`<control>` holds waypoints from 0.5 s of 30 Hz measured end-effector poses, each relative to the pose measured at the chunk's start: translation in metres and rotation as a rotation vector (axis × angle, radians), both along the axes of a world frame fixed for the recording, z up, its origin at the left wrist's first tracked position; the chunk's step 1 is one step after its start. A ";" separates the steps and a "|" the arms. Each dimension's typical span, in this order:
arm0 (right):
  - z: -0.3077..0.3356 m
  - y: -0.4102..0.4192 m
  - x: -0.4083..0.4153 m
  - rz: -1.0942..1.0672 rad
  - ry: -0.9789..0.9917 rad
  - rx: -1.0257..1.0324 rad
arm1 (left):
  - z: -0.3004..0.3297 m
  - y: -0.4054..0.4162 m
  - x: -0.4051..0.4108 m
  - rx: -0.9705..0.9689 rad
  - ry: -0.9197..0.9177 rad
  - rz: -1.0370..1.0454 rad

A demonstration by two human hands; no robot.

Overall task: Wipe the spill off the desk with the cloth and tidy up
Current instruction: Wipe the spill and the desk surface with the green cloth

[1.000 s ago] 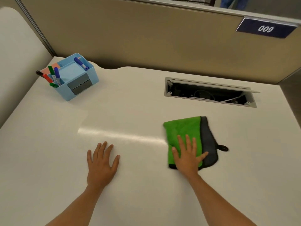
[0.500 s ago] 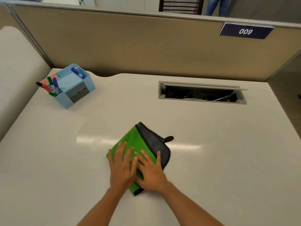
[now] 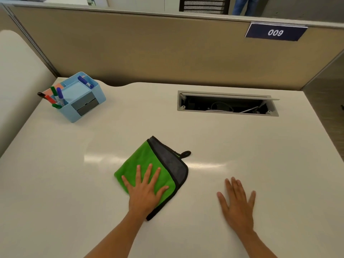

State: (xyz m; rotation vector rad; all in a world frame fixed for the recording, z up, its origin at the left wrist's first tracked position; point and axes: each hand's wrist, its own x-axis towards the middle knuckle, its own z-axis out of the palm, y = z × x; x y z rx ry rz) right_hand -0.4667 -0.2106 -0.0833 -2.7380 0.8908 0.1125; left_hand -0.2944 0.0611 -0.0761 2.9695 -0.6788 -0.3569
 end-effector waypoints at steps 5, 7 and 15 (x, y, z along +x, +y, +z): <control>0.002 0.003 0.003 -0.009 0.004 -0.019 | 0.005 0.023 0.018 -0.038 -0.042 0.182; 0.001 0.002 0.002 -0.008 -0.005 -0.020 | 0.007 0.038 0.030 -0.058 -0.063 0.274; -0.004 0.001 0.001 -0.005 -0.039 -0.061 | -0.001 0.071 0.065 -0.030 0.032 0.387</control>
